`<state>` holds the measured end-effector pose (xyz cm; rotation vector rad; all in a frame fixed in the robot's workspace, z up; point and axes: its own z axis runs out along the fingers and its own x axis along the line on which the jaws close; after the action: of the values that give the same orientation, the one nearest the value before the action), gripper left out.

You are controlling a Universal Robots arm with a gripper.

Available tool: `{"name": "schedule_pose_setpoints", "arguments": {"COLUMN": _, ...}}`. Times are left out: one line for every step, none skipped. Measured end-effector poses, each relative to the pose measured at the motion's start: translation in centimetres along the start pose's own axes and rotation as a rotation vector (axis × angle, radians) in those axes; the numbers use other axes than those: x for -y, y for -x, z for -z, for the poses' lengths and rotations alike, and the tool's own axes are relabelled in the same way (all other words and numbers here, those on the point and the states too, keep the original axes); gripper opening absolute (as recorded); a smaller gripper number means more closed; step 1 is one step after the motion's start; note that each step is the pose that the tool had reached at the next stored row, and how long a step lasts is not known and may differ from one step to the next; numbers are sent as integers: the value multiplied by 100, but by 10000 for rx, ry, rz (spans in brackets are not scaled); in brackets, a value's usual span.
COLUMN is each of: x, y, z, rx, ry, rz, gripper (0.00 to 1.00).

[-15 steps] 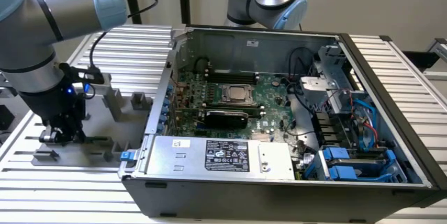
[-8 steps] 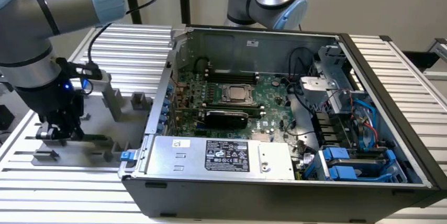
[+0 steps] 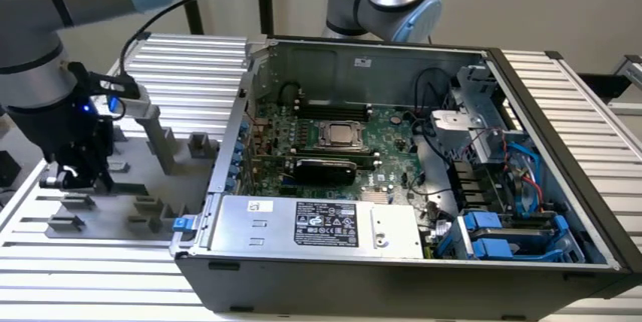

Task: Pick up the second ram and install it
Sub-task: 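Pick up the second ram and move it above second insertion slot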

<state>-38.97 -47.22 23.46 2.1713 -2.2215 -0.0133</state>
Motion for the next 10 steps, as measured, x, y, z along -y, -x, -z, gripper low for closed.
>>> {"name": "schedule_pose_setpoints", "arguments": {"x": -1, "y": -1, "z": 46, "rx": 0, "ry": -1, "rz": 0, "gripper": 0}}
{"name": "schedule_pose_setpoints", "arguments": {"x": -3, "y": -2, "z": 92, "rx": -1, "ry": 1, "rz": 0, "gripper": 0}}
{"name": "schedule_pose_setpoints", "arguments": {"x": -4, "y": -3, "z": 137, "rx": 1, "ry": -1, "rz": 0, "gripper": 0}}
{"name": "schedule_pose_setpoints", "arguments": {"x": -6, "y": -3, "z": 181, "rx": 1, "ry": -1, "rz": 0, "gripper": 0}}
{"name": "schedule_pose_setpoints", "arguments": {"x": -7, "y": -4, "z": 226, "rx": -1, "ry": 1, "rz": 0, "gripper": 0}}
{"name": "schedule_pose_setpoints", "arguments": {"x": -8, "y": -5, "z": 272, "rx": 0, "ry": 0, "rz": 0, "gripper": 0}}
{"name": "schedule_pose_setpoints", "arguments": {"x": -9, "y": -6, "z": 318, "rx": 1, "ry": 0, "rz": 0, "gripper": 0}}
{"name": "schedule_pose_setpoints", "arguments": {"x": -9, "y": -7, "z": 363, "rx": 0, "ry": 1, "rz": 2, "gripper": 0}}
{"name": "schedule_pose_setpoints", "arguments": {"x": -7, "y": -8, "z": 408, "rx": 1, "ry": -1, "rz": 1, "gripper": 0}}
{"name": "schedule_pose_setpoints", "arguments": {"x": -4, "y": -9, "z": 453, "rx": 1, "ry": 0, "rz": 1, "gripper": 0}}
